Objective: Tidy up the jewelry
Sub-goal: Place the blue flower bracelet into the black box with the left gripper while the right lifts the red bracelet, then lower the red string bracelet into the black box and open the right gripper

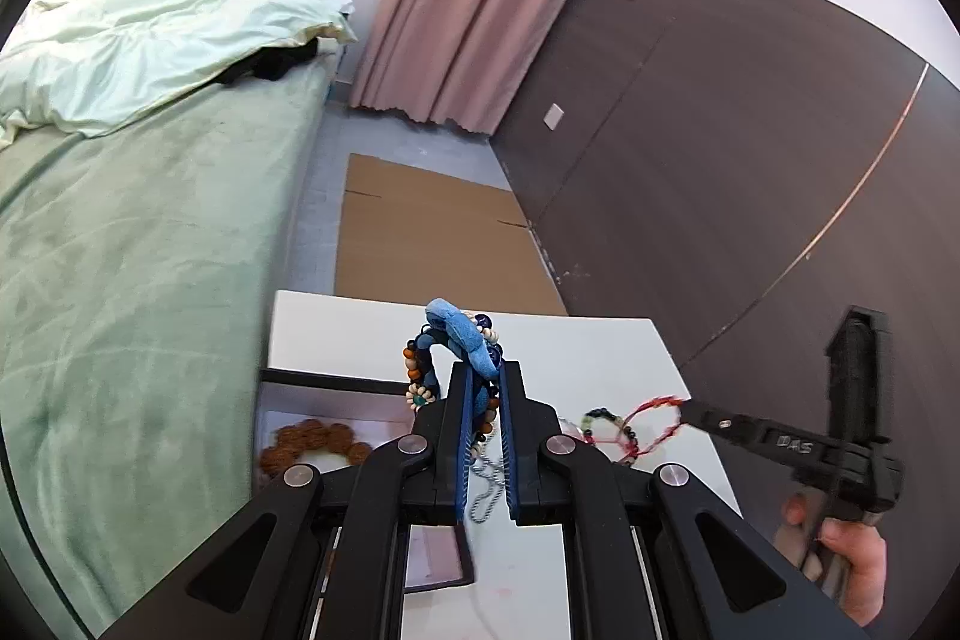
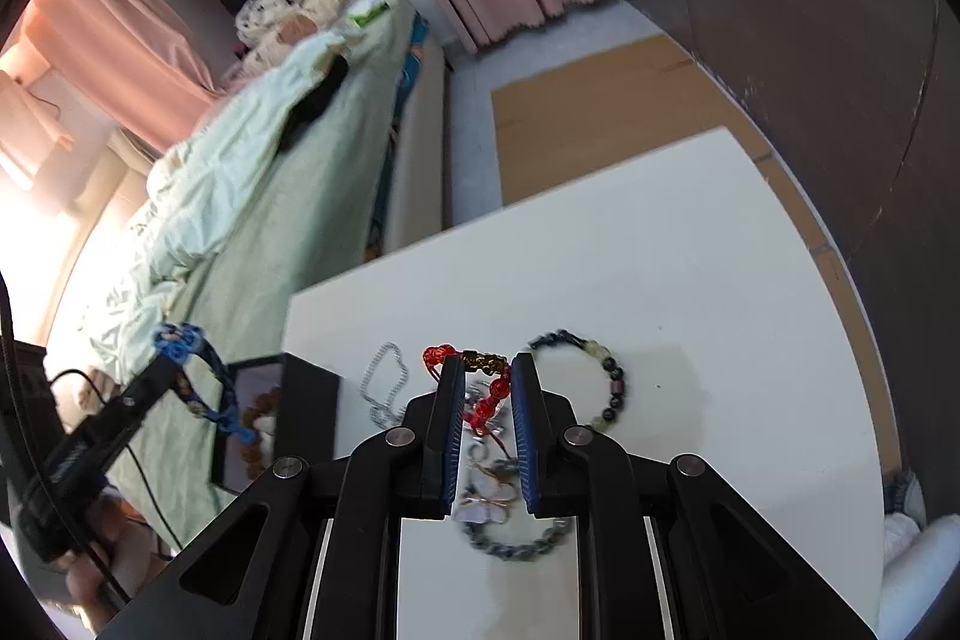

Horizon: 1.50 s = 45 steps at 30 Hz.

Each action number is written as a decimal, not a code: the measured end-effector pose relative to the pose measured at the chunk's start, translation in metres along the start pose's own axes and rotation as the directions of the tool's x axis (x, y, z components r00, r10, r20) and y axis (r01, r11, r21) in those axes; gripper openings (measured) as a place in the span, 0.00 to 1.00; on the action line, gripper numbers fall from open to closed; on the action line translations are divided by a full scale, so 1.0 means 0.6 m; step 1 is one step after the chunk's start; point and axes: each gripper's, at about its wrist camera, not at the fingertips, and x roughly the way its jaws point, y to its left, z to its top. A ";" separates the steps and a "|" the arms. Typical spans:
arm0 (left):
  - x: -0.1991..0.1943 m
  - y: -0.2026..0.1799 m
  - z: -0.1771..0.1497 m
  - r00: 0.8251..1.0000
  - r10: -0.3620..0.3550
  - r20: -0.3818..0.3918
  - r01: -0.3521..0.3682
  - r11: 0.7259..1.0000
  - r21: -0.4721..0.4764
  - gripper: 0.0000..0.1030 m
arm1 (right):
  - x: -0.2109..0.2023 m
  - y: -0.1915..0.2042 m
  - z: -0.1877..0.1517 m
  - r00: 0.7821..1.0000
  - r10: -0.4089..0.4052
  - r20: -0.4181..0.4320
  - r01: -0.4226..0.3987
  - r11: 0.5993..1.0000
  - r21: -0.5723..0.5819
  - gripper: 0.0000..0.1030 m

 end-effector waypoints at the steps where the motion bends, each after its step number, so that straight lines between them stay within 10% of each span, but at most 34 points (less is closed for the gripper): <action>1: -0.002 0.003 -0.001 1.000 0.004 0.001 -0.004 1.000 -0.002 0.08 | -0.005 0.006 -0.002 1.000 0.007 0.013 -0.007 1.000 -0.003 0.16; 16: 0.013 0.051 -0.015 0.992 0.065 -0.106 -0.074 0.994 -0.081 0.13 | -0.056 0.105 -0.016 0.979 0.153 0.134 -0.141 0.985 -0.097 0.16; 18: 0.009 0.057 -0.016 0.994 0.046 -0.102 -0.056 0.994 -0.099 0.67 | -0.053 0.117 -0.022 0.977 0.171 0.127 -0.157 0.981 -0.112 0.16; 20: -0.005 0.063 -0.014 0.998 0.021 -0.066 -0.029 0.992 -0.120 0.99 | -0.046 0.134 -0.027 0.975 0.190 0.117 -0.175 0.976 -0.126 0.16; 39: -0.104 0.150 0.007 0.992 0.105 0.070 -0.082 0.961 -0.265 0.99 | 0.098 0.238 -0.081 0.958 0.278 -0.071 -0.284 0.952 -0.113 0.17; 45: -0.109 0.163 0.009 0.992 0.104 0.077 -0.079 0.957 -0.278 0.99 | 0.126 0.228 -0.093 0.966 0.206 -0.154 -0.223 0.970 -0.100 0.45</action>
